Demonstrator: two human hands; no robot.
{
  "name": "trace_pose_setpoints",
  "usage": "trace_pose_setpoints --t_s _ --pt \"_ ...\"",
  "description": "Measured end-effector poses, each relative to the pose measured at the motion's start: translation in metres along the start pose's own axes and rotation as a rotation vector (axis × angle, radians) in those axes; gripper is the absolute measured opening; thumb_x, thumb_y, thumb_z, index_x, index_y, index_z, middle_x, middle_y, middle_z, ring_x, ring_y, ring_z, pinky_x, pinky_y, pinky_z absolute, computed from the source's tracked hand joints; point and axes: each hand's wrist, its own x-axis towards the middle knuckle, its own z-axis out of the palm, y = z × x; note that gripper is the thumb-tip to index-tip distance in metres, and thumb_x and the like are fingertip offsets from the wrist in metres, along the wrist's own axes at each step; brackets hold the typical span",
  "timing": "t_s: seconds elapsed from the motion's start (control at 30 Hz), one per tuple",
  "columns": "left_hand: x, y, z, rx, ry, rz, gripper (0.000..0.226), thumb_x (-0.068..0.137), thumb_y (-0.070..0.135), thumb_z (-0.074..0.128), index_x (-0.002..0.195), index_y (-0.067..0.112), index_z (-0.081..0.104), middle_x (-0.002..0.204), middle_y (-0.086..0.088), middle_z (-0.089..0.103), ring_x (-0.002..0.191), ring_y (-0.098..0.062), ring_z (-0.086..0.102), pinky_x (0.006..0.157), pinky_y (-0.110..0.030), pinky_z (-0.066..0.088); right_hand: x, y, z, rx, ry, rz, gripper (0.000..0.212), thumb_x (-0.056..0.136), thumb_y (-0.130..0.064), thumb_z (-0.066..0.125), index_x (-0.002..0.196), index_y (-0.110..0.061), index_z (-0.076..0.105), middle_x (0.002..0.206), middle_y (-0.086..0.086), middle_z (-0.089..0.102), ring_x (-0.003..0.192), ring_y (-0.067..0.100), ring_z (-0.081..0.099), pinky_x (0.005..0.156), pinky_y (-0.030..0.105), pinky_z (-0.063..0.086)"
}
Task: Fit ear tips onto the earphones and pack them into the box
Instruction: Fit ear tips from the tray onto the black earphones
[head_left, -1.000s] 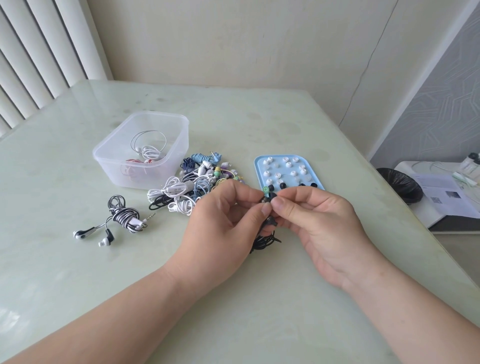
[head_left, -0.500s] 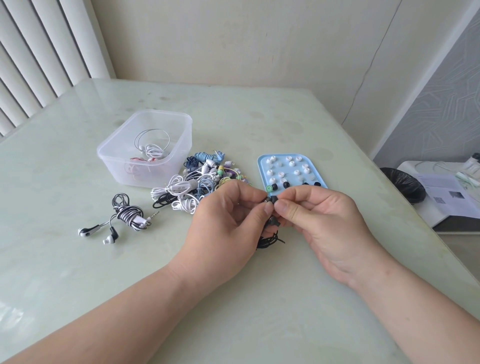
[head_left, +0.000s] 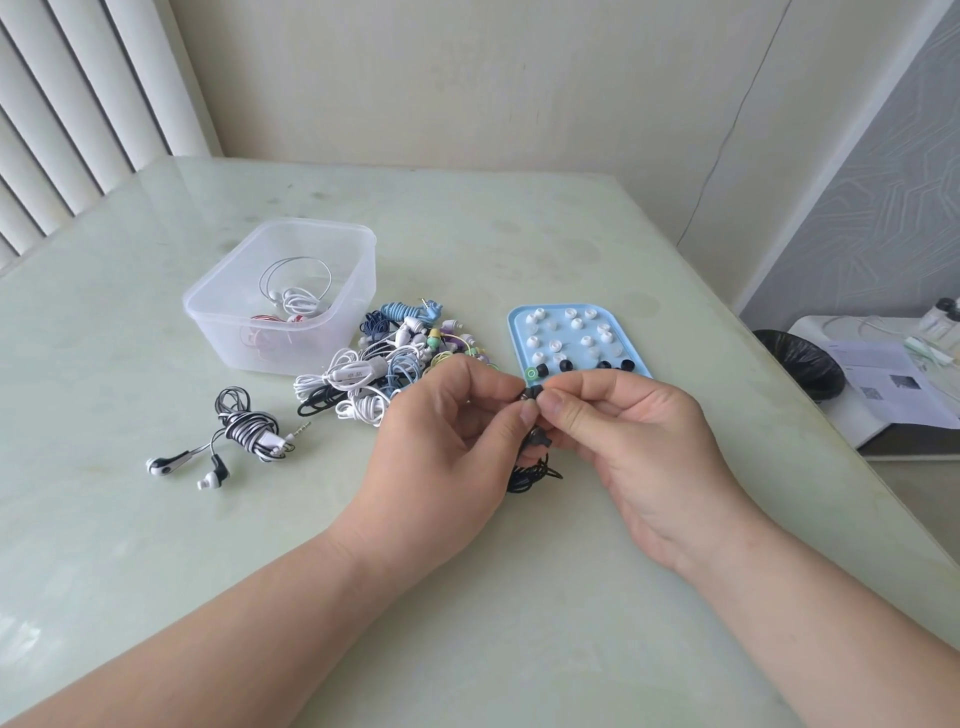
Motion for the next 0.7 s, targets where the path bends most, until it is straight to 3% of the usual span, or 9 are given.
trace_pose_setpoints --t_s 0.1,0.17,0.23,0.3,0.37,0.43,0.57,0.7 --pt "0.0 0.001 0.0 -0.007 0.007 -0.01 0.007 0.095 0.001 0.069 0.093 0.005 0.063 0.078 -0.011 0.076 0.07 -0.023 0.077 0.064 -0.028 0.06 -0.003 0.0 0.003 -0.037 0.04 -0.053 0.01 0.085 0.001 0.074 0.091 -0.005 0.078 0.088 0.016 0.079 0.078 0.023 0.076 0.074 0.03 0.06" --pt "0.0 0.001 -0.001 -0.018 0.017 -0.012 0.006 0.095 0.001 0.069 0.094 0.005 0.064 0.08 -0.011 0.077 0.073 -0.025 0.078 0.068 -0.032 0.063 -0.006 0.001 0.006 -0.03 0.052 -0.056 0.012 0.089 0.002 0.071 0.094 -0.005 0.079 0.089 0.015 0.079 0.079 0.022 0.076 0.075 0.029 0.06" --pt "0.001 0.0 -0.002 -0.019 0.022 0.0 0.005 0.095 0.001 0.068 0.094 0.004 0.064 0.081 -0.011 0.077 0.075 -0.024 0.077 0.07 -0.034 0.063 -0.009 0.003 0.01 0.03 0.05 -0.011 0.013 0.092 -0.001 0.068 0.1 -0.003 0.078 0.094 0.018 0.079 0.084 0.026 0.075 0.083 0.037 0.062" --pt "0.001 0.0 -0.002 -0.005 0.023 0.021 0.006 0.095 0.001 0.068 0.094 0.005 0.064 0.082 -0.011 0.076 0.074 -0.02 0.076 0.069 -0.026 0.06 -0.01 0.005 0.014 0.127 0.03 0.057 0.018 0.095 -0.004 0.065 0.107 0.003 0.075 0.104 0.024 0.076 0.091 0.03 0.072 0.093 0.044 0.059" --pt "0.001 -0.001 -0.002 0.037 0.028 0.053 0.008 0.094 0.0 0.069 0.094 0.006 0.065 0.081 -0.008 0.076 0.072 -0.014 0.074 0.068 -0.021 0.058 -0.012 0.003 0.015 0.197 0.004 0.103 0.021 0.096 -0.006 0.063 0.109 0.007 0.072 0.108 0.025 0.075 0.095 0.03 0.07 0.096 0.044 0.057" --pt "0.0 -0.003 -0.002 0.119 0.031 0.103 0.012 0.093 0.001 0.071 0.092 0.012 0.066 0.081 -0.003 0.076 0.074 -0.011 0.075 0.069 -0.025 0.06 -0.013 0.001 0.014 0.191 0.005 0.11 0.019 0.096 -0.007 0.063 0.105 0.006 0.074 0.104 0.021 0.076 0.095 0.029 0.071 0.095 0.041 0.058" --pt "-0.002 -0.005 0.0 0.262 0.046 0.191 0.017 0.093 0.002 0.072 0.09 0.018 0.067 0.084 0.004 0.077 0.079 -0.009 0.077 0.074 -0.03 0.063 -0.015 -0.002 0.013 -0.17 0.064 -0.09 0.011 0.095 -0.012 0.069 0.094 -0.013 0.08 0.09 0.004 0.081 0.091 0.02 0.077 0.09 0.034 0.058" --pt "-0.002 0.003 0.001 0.021 0.012 0.063 0.011 0.094 -0.003 0.067 0.092 0.007 0.066 0.079 -0.002 0.076 0.074 -0.015 0.076 0.069 -0.021 0.059 -0.011 -0.013 0.005 -0.365 0.023 -0.235 0.012 0.091 -0.007 0.073 0.087 -0.016 0.08 0.082 -0.003 0.079 0.078 0.011 0.076 0.075 0.023 0.057"
